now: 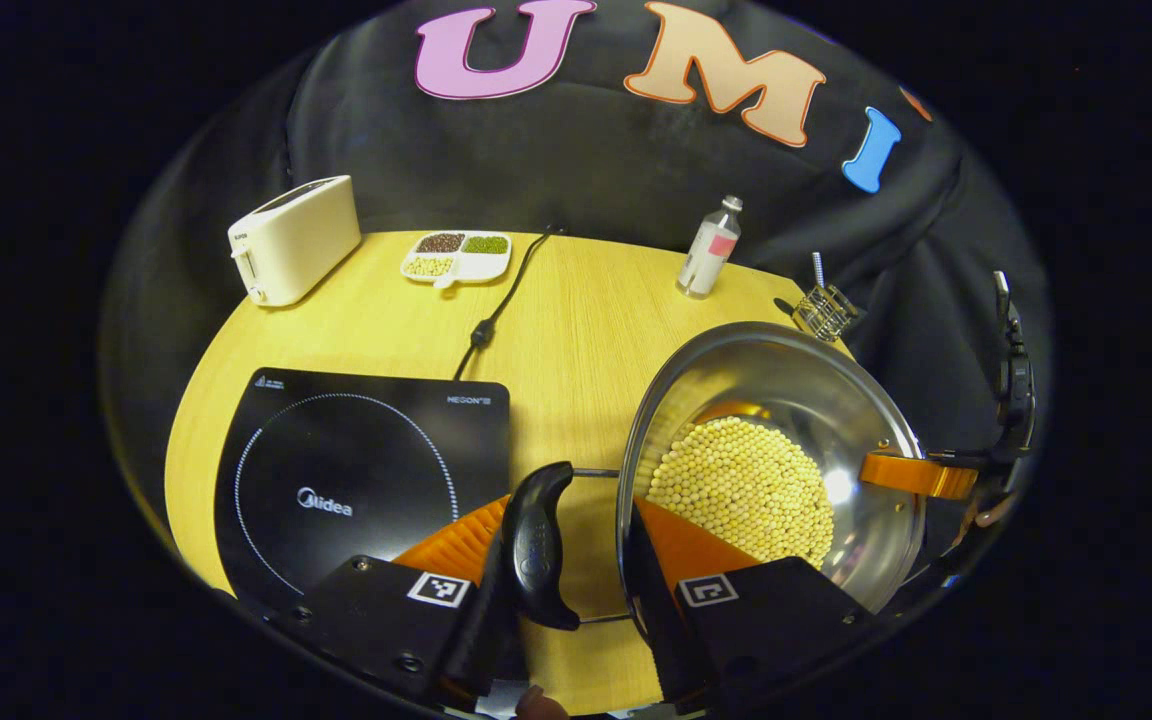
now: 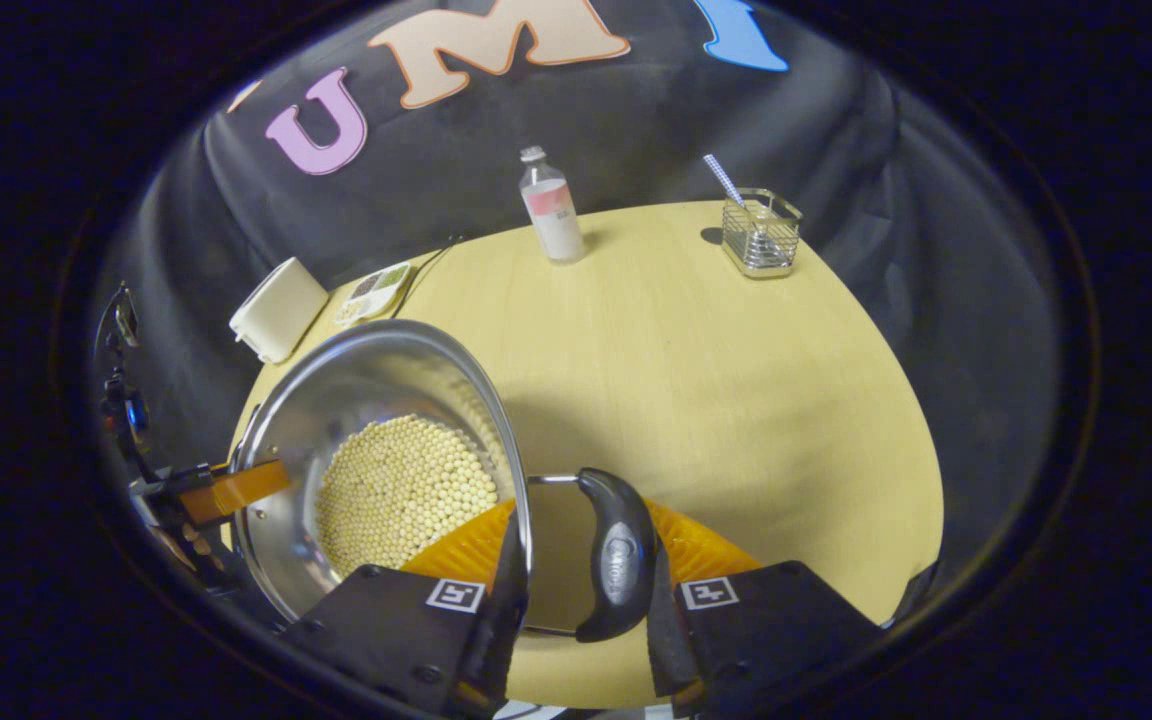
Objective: First push the handle of the pot to place it horizontally, then grasp the pot with both hands and set it on the induction cooktop.
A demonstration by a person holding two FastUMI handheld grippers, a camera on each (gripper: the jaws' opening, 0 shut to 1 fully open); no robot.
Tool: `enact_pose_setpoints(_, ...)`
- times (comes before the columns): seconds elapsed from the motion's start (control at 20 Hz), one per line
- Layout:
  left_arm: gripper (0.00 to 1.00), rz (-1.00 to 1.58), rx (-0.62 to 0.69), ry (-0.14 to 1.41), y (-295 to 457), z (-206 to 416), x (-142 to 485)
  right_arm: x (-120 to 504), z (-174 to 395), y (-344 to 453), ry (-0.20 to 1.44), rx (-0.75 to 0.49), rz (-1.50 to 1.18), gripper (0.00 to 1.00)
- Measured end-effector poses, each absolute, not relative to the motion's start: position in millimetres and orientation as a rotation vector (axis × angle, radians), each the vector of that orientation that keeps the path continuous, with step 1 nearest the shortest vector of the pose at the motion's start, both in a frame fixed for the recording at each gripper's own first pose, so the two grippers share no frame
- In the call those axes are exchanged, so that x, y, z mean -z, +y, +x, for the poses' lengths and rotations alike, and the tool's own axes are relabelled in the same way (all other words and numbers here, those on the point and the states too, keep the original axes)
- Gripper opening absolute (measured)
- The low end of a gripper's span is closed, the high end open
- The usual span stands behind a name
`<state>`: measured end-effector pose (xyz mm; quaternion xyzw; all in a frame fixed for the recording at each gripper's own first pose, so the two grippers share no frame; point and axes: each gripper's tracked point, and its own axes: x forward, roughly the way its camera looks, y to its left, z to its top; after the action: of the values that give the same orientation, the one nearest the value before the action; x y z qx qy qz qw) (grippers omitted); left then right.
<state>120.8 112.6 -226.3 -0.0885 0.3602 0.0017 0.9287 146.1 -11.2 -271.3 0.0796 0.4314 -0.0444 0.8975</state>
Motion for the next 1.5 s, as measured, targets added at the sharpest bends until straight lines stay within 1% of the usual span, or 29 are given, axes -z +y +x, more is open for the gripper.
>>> enact_pose_setpoints(0.15, 0.61, -0.182, 0.019, 0.749, 138.3, 116.1, 224.8, 267.7, 140.3, 16.7, 0.883, 0.116, 0.164, 0.51)
enact_pose_setpoints(0.2, 0.61, -0.189, 0.024, 0.756, 147.8, 113.6, 225.3, 268.1, 140.1, 26.3, 0.882, 0.124, 0.166, 0.56)
enact_pose_setpoints(0.25, 0.61, -0.188, 0.027, 0.759, 156.3, 112.1, 223.1, 269.8, 139.8, 37.9, 0.884, 0.128, 0.17, 0.51)
enact_pose_setpoints(0.3, 0.61, -0.18, 0.03, 0.757, 166.0, 110.2, 222.4, 271.7, 139.4, 49.0, 0.885, 0.13, 0.175, 0.51)
enact_pose_setpoints(0.35, 0.63, -0.174, 0.031, 0.756, 176.4, 108.4, 223.1, 272.8, 138.1, 58.7, 0.887, 0.132, 0.179, 0.56)
enact_pose_setpoints(0.45, 0.61, -0.178, 0.03, 0.759, 194.9, 103.0, 223.2, 274.7, 138.5, 78.1, 0.888, 0.134, 0.179, 0.56)
enact_pose_setpoints(0.5, 0.61, -0.184, 0.028, 0.762, 203.8, 99.8, 223.7, 275.9, 139.5, 88.3, 0.889, 0.132, 0.175, 0.52)
enact_pose_setpoints(0.6, 0.63, -0.189, 0.022, 0.76, 223.6, 94.9, 223.8, 278.5, 142.0, 108.6, 0.888, 0.127, 0.17, 0.51)
enact_pose_setpoints(0.75, 0.61, -0.196, 0.01, 0.761, 252.9, 90.2, 225.0, 283.6, 146.0, 138.8, 0.891, 0.118, 0.168, 0.52)
enact_pose_setpoints(0.8, 0.63, -0.195, 0.007, 0.762, 262.5, 88.6, 225.4, 285.7, 148.2, 148.3, 0.893, 0.115, 0.169, 0.56)
enact_pose_setpoints(0.85, 0.61, -0.195, 0.002, 0.764, 272.1, 87.9, 226.2, 288.6, 150.0, 157.8, 0.897, 0.111, 0.169, 0.51)
enact_pose_setpoints(0.95, 0.61, -0.197, -0.003, 0.772, 288.6, 84.4, 228.2, 293.0, 154.5, 174.4, 0.903, 0.107, 0.168, 0.52)
enact_pose_setpoints(1.0, 0.63, -0.197, -0.005, 0.772, 296.7, 83.4, 228.6, 294.7, 156.2, 182.4, 0.905, 0.105, 0.168, 0.56)
enact_pose_setpoints(1.05, 0.63, -0.198, -0.008, 0.774, 303.8, 83.5, 229.0, 296.8, 158.1, 190.0, 0.908, 0.102, 0.168, 0.51)
enact_pose_setpoints(1.1, 0.61, -0.197, -0.01, 0.776, 311.1, 82.7, 230.0, 298.5, 160.7, 196.5, 0.91, 0.102, 0.17, 0.51)
enact_pose_setpoints(1.5, 0.61, -0.214, -0.035, 0.789, 362.2, 75.9, 236.0, 314.2, 176.0, 247.7, 0.924, 0.083, 0.159, 0.51)
